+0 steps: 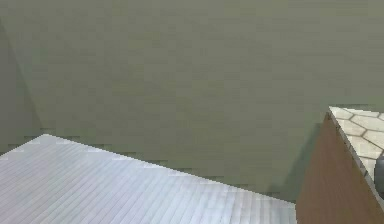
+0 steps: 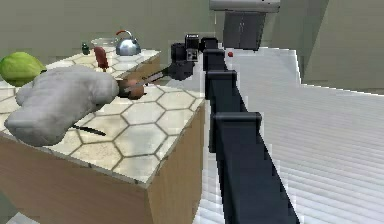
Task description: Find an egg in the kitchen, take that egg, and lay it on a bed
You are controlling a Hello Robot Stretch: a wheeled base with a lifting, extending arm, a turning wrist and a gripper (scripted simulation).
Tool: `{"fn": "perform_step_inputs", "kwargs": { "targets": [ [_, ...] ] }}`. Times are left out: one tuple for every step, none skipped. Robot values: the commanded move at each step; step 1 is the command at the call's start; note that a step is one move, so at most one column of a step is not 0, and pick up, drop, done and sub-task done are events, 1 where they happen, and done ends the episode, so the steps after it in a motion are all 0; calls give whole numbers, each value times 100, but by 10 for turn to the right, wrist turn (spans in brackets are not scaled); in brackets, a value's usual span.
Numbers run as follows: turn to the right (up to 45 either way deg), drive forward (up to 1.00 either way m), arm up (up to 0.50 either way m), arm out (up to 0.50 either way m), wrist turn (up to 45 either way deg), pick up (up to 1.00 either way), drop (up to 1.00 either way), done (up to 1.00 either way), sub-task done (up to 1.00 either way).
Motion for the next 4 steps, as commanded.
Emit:
{"fn": "perform_step_inputs", "kwargs": {
  "targets": [
    [0, 0, 0, 0, -450, 0, 0, 0, 0],
    [0, 0, 0, 0, -270, 0, 0, 0, 0],
    [0, 0, 0, -44, 0, 0, 0, 0, 0],
    [-450, 0, 0, 0, 0, 0, 0, 0, 0]
  ]
}}
